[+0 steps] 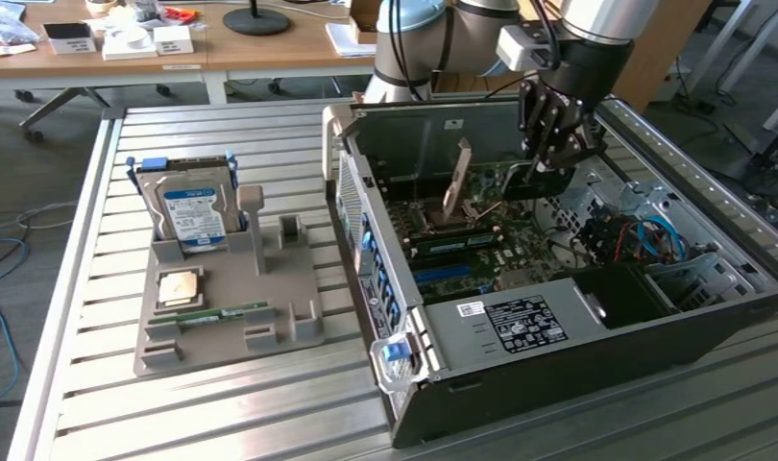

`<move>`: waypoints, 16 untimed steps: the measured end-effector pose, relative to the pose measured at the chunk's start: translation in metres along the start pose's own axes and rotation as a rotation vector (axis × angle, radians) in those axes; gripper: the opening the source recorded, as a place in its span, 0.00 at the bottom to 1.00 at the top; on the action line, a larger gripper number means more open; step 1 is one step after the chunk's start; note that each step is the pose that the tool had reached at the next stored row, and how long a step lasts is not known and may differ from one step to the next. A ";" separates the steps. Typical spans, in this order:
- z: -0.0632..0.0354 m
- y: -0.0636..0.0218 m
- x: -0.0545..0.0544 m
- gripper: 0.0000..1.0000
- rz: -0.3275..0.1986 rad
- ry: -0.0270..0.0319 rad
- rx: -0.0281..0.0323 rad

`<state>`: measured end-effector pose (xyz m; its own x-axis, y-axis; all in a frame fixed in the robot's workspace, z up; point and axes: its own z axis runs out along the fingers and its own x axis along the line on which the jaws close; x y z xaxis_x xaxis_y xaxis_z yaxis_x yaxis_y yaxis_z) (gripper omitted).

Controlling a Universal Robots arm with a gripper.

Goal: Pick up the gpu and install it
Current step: 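Insert the gpu into the slot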

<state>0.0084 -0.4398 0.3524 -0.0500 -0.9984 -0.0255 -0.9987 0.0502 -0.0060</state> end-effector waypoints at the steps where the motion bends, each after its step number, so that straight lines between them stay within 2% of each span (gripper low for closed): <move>1: 0.0003 0.0013 0.000 0.27 0.000 -0.0001 0.0000; 8: 0.0065 0.0085 0.001 0.27 0.000 -0.0001 0.0005; 16: 0.0139 0.0119 0.001 0.27 -0.003 0.0000 0.0010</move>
<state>-0.0035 -0.4403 0.3385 -0.0469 -0.9986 -0.0254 -0.9989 0.0471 -0.0071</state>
